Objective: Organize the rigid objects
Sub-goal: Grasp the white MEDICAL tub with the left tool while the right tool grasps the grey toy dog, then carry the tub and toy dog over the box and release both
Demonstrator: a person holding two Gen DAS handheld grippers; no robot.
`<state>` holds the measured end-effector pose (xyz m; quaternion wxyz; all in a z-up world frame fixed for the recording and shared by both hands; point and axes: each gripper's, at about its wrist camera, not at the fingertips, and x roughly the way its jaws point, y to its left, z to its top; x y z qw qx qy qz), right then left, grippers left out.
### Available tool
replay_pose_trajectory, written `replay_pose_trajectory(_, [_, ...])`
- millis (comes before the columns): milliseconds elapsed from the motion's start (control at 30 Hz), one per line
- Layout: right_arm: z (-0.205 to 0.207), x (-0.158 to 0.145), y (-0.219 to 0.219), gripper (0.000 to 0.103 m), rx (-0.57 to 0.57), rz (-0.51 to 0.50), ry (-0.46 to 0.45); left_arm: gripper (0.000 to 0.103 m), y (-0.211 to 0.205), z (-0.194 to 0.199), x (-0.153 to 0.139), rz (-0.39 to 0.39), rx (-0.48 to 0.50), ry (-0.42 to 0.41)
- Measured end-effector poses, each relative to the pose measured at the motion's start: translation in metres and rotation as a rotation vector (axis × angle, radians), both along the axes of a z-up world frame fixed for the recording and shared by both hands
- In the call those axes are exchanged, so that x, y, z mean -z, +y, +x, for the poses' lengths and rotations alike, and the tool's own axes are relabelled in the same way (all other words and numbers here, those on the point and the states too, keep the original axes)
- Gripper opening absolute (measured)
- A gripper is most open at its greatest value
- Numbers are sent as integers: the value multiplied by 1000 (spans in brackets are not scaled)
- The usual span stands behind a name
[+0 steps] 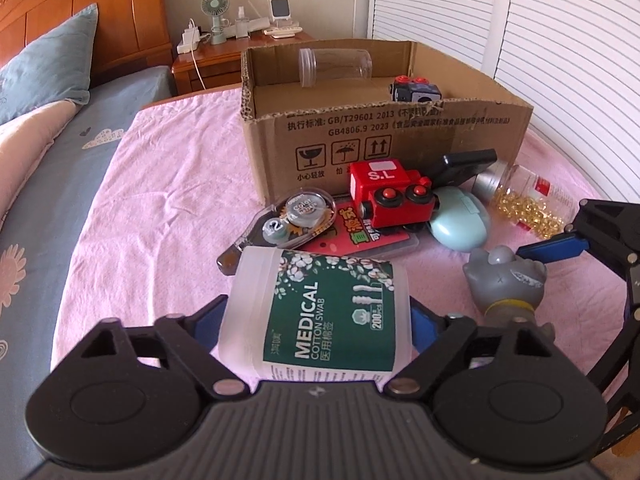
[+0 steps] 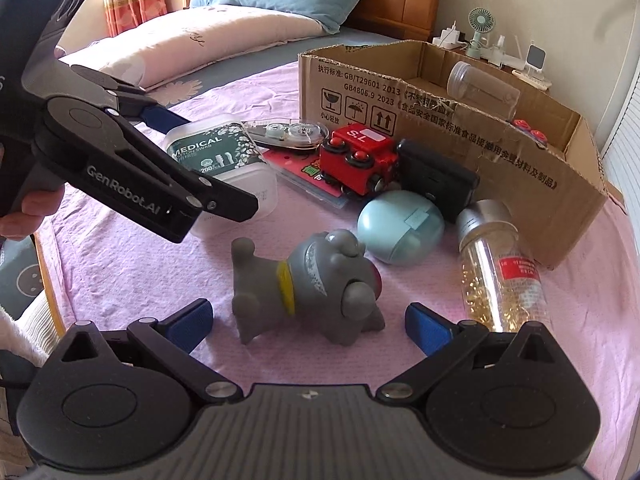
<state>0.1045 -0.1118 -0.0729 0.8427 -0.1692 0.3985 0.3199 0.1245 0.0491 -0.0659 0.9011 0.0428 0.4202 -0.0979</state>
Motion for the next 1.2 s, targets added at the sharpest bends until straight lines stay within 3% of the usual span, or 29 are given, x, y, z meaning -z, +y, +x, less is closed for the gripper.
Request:
replay_pose_trajectory(267, [10,0,4,103,-32,-3,-9,85,1,1,1,-10,1,8])
replay_pose_trajectory(433, [5,-4,11,89,-64,-4,2,85,1,1,1,-13,2,12])
replay_pose_trajectory(600, [-4,-6,14,89,-94,-21,36,84,3,-1,-2,-21,8,4])
replay_pose_trajectory(1200, [-4,-10,15,77,-31,-21,3,83,-2,-1,-6,14,59,8])
